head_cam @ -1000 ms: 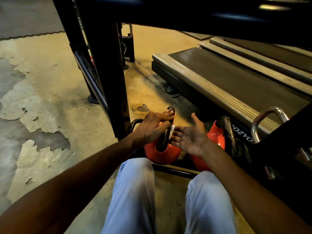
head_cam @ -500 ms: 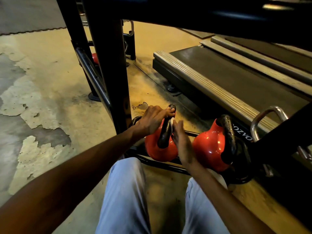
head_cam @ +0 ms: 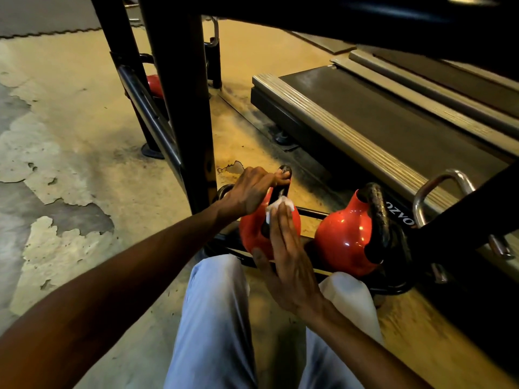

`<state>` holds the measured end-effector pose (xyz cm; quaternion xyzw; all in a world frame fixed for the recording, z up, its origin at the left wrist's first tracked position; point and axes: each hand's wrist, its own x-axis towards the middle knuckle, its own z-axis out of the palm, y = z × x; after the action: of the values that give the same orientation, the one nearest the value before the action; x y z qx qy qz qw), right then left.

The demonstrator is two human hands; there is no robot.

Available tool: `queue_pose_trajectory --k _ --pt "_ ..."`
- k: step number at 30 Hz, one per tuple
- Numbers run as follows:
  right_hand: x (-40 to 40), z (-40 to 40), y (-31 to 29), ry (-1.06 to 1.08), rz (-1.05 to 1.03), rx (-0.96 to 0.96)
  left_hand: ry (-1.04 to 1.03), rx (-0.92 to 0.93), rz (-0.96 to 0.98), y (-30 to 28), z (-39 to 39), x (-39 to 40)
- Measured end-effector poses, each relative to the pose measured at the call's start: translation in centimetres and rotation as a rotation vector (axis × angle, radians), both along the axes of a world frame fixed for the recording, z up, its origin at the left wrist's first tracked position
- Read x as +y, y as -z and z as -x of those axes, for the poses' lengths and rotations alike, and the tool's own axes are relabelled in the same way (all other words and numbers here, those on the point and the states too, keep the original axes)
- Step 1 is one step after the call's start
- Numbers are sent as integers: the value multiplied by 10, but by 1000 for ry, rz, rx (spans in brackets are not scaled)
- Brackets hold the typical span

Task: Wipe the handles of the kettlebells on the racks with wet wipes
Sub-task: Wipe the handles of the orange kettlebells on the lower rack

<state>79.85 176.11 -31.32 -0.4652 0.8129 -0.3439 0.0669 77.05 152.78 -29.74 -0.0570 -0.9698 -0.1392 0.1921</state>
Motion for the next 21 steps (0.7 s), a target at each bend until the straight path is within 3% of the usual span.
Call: queue_pose_trajectory --k 2,7,10,12,15,21 --pt "2 5 8 -44 -9 132 -54 -82 11 -1 -1 0" --pt "-23 32 -15 13 -6 163 -203 -167 68 -20 -9 16" --pt "-9 31 -12 -157 -120 436 -152 -153 69 -26 -9 14" --pt "2 33 -8 -298 -178 590 -80 -106 -83 -24 -11 10" --pt "-5 45 -11 -357 -201 757 -96 -130 -112 -25 -16 14" --pt "-35 49 -26 -284 -326 805 -132 -155 -94 -34 -18 20"
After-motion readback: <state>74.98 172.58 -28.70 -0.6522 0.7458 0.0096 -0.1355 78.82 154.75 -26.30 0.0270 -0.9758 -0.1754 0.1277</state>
